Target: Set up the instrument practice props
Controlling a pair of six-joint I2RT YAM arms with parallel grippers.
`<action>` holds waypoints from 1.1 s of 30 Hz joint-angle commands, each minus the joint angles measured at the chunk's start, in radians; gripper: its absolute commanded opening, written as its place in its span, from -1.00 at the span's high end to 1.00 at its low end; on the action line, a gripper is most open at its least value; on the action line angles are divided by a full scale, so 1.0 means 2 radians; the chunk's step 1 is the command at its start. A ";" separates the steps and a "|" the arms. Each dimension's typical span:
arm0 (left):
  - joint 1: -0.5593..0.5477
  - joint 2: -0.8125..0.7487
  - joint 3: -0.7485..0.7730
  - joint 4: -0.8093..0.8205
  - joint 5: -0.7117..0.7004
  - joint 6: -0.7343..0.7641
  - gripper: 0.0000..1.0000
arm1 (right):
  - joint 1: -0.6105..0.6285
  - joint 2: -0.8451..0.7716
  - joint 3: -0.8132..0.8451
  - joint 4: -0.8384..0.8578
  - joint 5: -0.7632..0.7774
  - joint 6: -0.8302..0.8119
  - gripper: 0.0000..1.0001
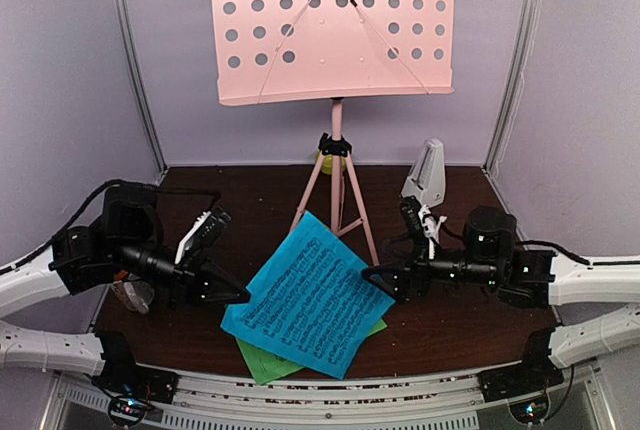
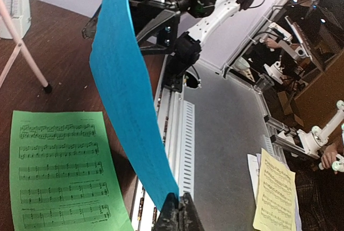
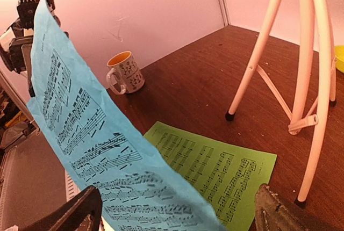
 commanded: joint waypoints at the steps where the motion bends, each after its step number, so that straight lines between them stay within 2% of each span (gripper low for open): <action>1: -0.002 0.006 0.029 0.008 0.058 0.026 1.00 | 0.004 -0.013 0.038 -0.044 -0.047 -0.045 -0.99; 8: -0.002 0.020 0.049 -0.008 0.086 0.045 1.00 | 0.017 -0.014 0.087 -0.098 -0.088 -0.069 -0.96; 12: -0.002 0.035 0.070 -0.049 0.086 0.071 1.00 | 0.039 0.001 0.128 -0.161 -0.094 -0.093 -0.83; 19: -0.003 0.044 0.095 -0.071 0.080 0.086 1.00 | 0.078 0.025 0.190 -0.275 -0.054 -0.132 -0.32; 23: -0.002 0.053 0.106 -0.085 0.085 0.100 1.00 | 0.092 0.032 0.202 -0.286 -0.055 -0.137 0.00; 33: -0.002 0.076 0.136 -0.102 0.068 0.125 1.00 | 0.108 0.053 0.241 -0.314 -0.057 -0.140 0.52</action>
